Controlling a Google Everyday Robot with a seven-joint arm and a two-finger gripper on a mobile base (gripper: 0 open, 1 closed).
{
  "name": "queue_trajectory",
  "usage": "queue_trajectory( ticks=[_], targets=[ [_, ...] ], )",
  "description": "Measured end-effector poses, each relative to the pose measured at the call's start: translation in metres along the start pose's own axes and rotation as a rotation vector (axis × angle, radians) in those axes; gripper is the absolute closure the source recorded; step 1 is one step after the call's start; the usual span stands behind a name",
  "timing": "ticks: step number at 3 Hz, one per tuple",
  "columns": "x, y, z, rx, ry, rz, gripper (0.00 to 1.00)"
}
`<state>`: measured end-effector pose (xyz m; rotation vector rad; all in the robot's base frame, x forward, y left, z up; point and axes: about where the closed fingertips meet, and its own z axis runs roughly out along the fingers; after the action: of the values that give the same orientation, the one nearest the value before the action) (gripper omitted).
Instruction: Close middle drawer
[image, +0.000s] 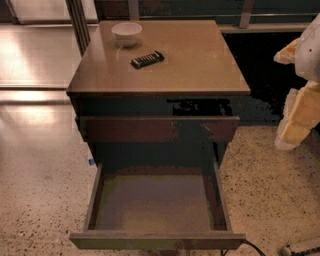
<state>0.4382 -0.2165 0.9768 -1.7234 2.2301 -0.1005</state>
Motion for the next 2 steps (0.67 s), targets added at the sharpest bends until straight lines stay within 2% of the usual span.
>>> queue_trajectory(
  ticks=[1,2],
  targets=[
    [0.000,0.000,0.000,0.000,0.000,0.000,0.00],
    [-0.013,0.017,-0.001,0.070,-0.033,-0.046,0.00]
  ],
)
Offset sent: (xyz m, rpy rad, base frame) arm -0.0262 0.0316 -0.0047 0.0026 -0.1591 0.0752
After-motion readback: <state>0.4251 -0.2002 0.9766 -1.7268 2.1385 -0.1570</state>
